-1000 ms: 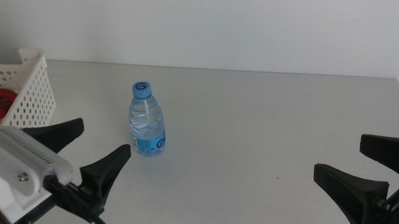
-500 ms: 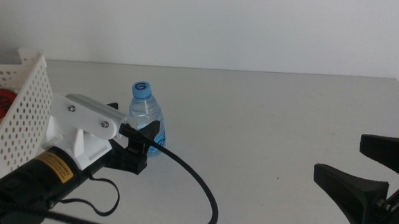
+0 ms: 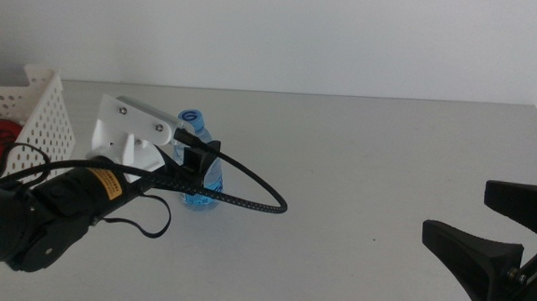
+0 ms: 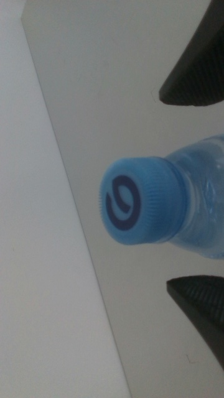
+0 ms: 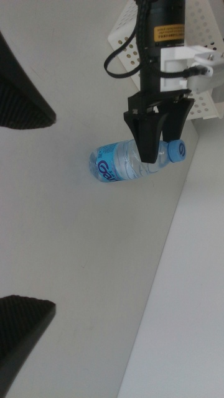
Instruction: Use arms to grab the bottles and put them into the dustbin to the left of the table.
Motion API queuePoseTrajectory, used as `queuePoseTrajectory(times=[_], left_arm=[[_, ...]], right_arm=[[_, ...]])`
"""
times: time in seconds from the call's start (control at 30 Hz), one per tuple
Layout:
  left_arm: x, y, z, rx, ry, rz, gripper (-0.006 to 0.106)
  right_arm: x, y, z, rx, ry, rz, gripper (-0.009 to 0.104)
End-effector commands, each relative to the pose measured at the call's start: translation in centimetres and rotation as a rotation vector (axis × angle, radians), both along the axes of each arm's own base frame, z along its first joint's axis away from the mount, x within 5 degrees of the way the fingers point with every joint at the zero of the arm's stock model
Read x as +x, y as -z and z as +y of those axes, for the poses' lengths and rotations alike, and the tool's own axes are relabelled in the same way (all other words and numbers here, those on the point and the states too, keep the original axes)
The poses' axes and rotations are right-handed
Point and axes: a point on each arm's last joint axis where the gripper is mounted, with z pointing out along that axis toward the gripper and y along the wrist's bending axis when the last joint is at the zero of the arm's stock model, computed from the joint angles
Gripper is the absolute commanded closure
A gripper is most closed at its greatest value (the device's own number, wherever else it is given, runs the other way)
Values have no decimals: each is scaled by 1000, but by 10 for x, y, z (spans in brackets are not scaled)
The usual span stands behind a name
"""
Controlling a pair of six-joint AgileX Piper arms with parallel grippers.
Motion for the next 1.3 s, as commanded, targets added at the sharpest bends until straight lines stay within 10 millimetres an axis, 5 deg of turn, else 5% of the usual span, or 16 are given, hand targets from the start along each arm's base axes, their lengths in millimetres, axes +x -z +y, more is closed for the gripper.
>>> queuePoseTrajectory(times=[0.0, 0.5, 0.73, 0.97, 1.27], left_arm=[[13, -17, -4, -74, 5, -99, 7], [35, 39, -10, -173, -2, -111, 10], [34, 38, -11, -167, 22, -119, 52], [27, -7, -6, -91, -9, -97, 85], [33, -123, 17, 75, -211, 35, 87]], right_arm=[[1, -18, 1, 54, -3, -97, 24], [1, -18, 1, 54, -3, -97, 24], [1, -18, 1, 54, -3, -97, 24], [1, -18, 1, 54, -3, -97, 24], [1, -18, 1, 54, -3, -97, 24]])
